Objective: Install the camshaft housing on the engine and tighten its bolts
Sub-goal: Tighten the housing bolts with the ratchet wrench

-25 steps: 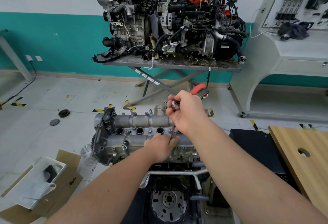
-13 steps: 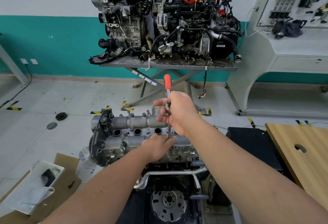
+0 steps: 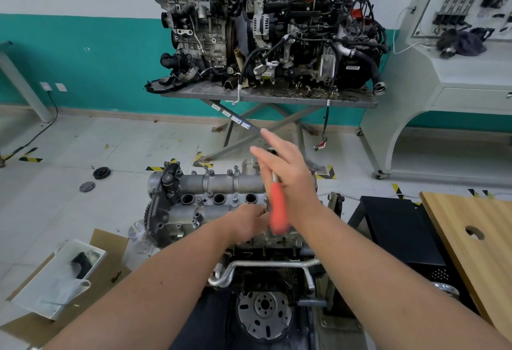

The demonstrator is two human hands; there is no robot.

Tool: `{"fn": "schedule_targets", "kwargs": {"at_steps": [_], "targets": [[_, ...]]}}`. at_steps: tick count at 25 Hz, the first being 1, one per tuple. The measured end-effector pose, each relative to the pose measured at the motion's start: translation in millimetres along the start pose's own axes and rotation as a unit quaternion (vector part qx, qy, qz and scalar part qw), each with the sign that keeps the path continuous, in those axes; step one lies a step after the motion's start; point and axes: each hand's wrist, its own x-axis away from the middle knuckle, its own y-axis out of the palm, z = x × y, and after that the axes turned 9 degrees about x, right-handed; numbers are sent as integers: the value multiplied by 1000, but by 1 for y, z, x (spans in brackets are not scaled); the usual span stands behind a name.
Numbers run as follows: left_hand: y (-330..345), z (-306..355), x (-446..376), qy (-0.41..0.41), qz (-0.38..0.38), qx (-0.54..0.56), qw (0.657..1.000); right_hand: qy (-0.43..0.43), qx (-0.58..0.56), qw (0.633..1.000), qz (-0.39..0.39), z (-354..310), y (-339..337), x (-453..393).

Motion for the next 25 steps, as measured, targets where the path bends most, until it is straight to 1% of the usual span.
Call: {"fn": "schedule_targets", "kwargs": {"at_steps": [1, 2, 4, 5, 6, 8, 9, 10, 11, 12, 13, 14, 15, 16, 17, 18, 19, 20, 21, 22, 23, 24, 25], "targets": [[-1, -1, 0, 3, 5, 4, 1000, -64, 88, 994, -27, 0, -2, -7], [-2, -2, 0, -7, 6, -2, 1000, -92, 172, 977, -82, -4, -5, -14], [-3, -4, 1, -35, 1, -17, 999, -89, 310, 921, -220, -16, -13, -26], [-3, -4, 1, -40, 2, -13, 999, -74, 346, 894, -274, -21, -15, -32], [-4, -2, 2, -42, 5, -5, 999, -54, 362, 876, -313, -25, -18, -37], [-6, 2, 5, -38, 21, 12, 999, -33, 374, 857, -354, -27, -20, -55], [-7, 4, 7, -28, 33, 25, 999, -1, 362, 849, -384, -27, -22, -65], [-8, 5, 8, -16, 46, 37, 998, 68, 315, 849, -419, -25, -23, -74], [-8, 5, 9, -5, 58, 50, 997, 169, 213, 855, -441, -22, -25, -79], [-8, 3, 10, 1, 64, 55, 996, 292, 50, 853, -430, -19, -26, -79], [-7, 2, 11, 3, 63, 51, 997, 415, -140, 813, -384, -20, -27, -75], [-6, 1, 11, 5, 59, 42, 997, 496, -305, 748, -318, -20, -26, -66], [-5, 0, 10, 9, 55, 34, 998, 536, -427, 686, -245, -18, -25, -56], [-5, 0, 11, 15, 52, 30, 998, 551, -508, 638, -177, -16, -22, -46], [-5, 0, 11, 19, 48, 32, 998, 557, -557, 606, -116, -14, -17, -37], [-6, 0, 11, 20, 43, 33, 998, 555, -582, 591, -64, -12, -12, -30], [-7, 1, 11, 19, 39, 34, 999, 546, -582, 602, -24, -11, -8, -24], [-8, 0, 11, 15, 35, 34, 999, 527, -559, 640, -1, -11, -5, -19], [-8, 0, 10, 12, 31, 35, 999, 501, -512, 698, 4, -11, -2, -15], [-9, 0, 10, 10, 26, 33, 999, 464, -436, 771, -4, -11, 0, -10], [-9, 0, 10, 10, 20, 33, 999, 406, -342, 847, -8, -12, 2, -5], [-8, -1, 9, 13, 16, 35, 999, 327, -245, 913, 3, -11, 3, -1], [-7, -1, 10, 16, 15, 41, 999, 231, -156, 960, 23, -9, 5, 2]]}}
